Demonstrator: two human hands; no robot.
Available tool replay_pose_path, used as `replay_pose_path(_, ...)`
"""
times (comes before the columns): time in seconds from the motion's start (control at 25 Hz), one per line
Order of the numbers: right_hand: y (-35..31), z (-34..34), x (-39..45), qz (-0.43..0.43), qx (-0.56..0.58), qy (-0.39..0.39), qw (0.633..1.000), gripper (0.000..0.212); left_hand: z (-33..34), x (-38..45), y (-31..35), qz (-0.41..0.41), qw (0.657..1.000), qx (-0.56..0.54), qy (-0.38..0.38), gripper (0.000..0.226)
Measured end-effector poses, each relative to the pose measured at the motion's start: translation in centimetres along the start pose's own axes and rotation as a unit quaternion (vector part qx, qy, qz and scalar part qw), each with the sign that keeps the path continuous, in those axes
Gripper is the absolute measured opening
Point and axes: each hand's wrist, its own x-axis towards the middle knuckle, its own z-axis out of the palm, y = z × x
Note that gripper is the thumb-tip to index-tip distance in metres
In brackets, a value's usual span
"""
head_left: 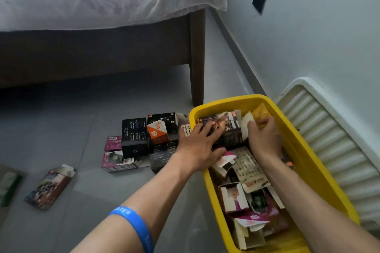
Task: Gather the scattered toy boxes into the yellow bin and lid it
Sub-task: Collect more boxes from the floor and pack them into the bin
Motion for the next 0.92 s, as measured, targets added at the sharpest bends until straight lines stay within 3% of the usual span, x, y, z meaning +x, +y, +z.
replay_pose_path(0.16,-2.3,-0.6,-1.0,-0.187,-0.069,0.025,0.980,0.011,0.2,0.2,0.4,-0.004,0.993,-0.110,0.050,0.065)
replay_pose_path(0.28,-5.7,0.2,-3.1,-0.311,-0.033,-0.007,0.950,0.005,1.0,-2.1,-1.8,-0.020,0.942,-0.251,0.222,0.048)
replay_pose_path(0.36,-7.7,1.9,-5.6,-0.391,-0.036,-0.048,0.919,0.007,2.2,-3.9,-5.1,-0.109,0.918,-0.227,0.305,0.040)
replay_pose_path(0.4,-8.5,3.2,-7.1,-0.422,-0.049,-0.076,0.902,0.010,2.9,-4.7,-7.3,-0.160,0.918,-0.197,0.304,0.043)
replay_pose_path(0.48,-9.4,6.1,-9.6,-0.438,-0.095,-0.177,0.876,0.015,4.2,-5.9,-11.4,-0.238,0.936,-0.143,0.216,0.063)
replay_pose_path(0.6,-8.8,11.3,-11.8,-0.352,-0.270,-0.362,0.820,0.044,5.1,-6.1,-16.9,-0.260,0.961,-0.087,0.034,0.089)
replay_pose_path(0.68,-7.8,13.7,-12.1,-0.290,-0.364,-0.427,0.776,0.066,5.2,-5.5,-19.2,-0.244,0.965,-0.080,-0.054,0.090)
replay_pose_path(0.76,-6.9,15.5,-11.5,-0.277,-0.399,-0.424,0.764,0.079,5.5,-5.5,-19.6,-0.232,0.966,-0.093,-0.067,0.079)
replay_pose_path(0.84,-6.1,16.9,-10.7,-0.275,-0.425,-0.405,0.762,0.086,6.2,-6.0,-18.3,-0.232,0.971,-0.060,-0.026,0.062)
replay_pose_path(0.92,-5.5,18.0,-10.1,-0.263,-0.435,-0.403,0.761,0.088,7.2,-6.8,-16.9,-0.267,0.963,-0.025,0.007,0.060)
